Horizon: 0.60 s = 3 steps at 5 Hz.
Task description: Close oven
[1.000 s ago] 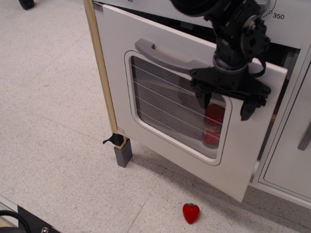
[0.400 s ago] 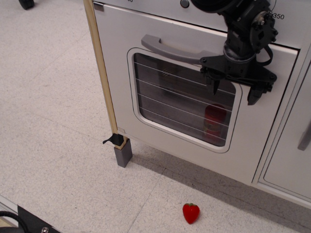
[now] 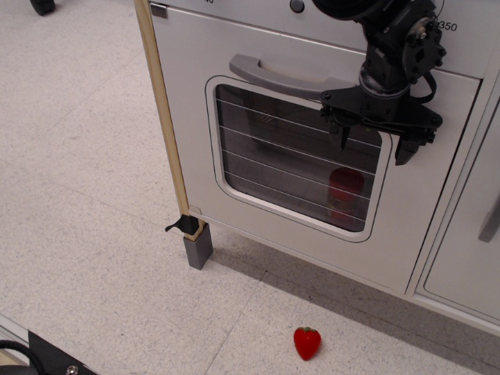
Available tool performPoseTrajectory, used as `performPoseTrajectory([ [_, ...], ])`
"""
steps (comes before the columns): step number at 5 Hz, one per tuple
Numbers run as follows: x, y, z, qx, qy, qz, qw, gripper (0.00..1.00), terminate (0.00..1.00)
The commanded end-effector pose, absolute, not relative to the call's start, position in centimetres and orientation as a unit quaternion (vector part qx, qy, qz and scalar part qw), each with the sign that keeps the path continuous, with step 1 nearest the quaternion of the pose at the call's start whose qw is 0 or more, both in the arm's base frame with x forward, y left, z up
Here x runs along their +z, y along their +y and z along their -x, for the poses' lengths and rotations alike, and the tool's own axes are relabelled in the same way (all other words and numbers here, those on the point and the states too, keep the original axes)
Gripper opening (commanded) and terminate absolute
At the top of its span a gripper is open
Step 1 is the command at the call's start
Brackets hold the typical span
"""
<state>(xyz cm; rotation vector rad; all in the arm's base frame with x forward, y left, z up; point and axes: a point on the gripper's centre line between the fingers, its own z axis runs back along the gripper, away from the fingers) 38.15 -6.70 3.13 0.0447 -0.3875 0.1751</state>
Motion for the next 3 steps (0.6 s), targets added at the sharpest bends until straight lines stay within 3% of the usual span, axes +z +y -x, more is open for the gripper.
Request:
performPoseTrajectory([
  [1, 6.91, -6.22, -36.23, 0.073, -0.201, -0.010, 0.977, 1.00, 0.00],
  [2, 6.91, -6.22, -36.23, 0.073, -0.201, -0.010, 0.977, 1.00, 0.00],
  [3, 6.91, -6.22, -36.23, 0.073, -0.201, -0.010, 0.977, 1.00, 1.00],
])
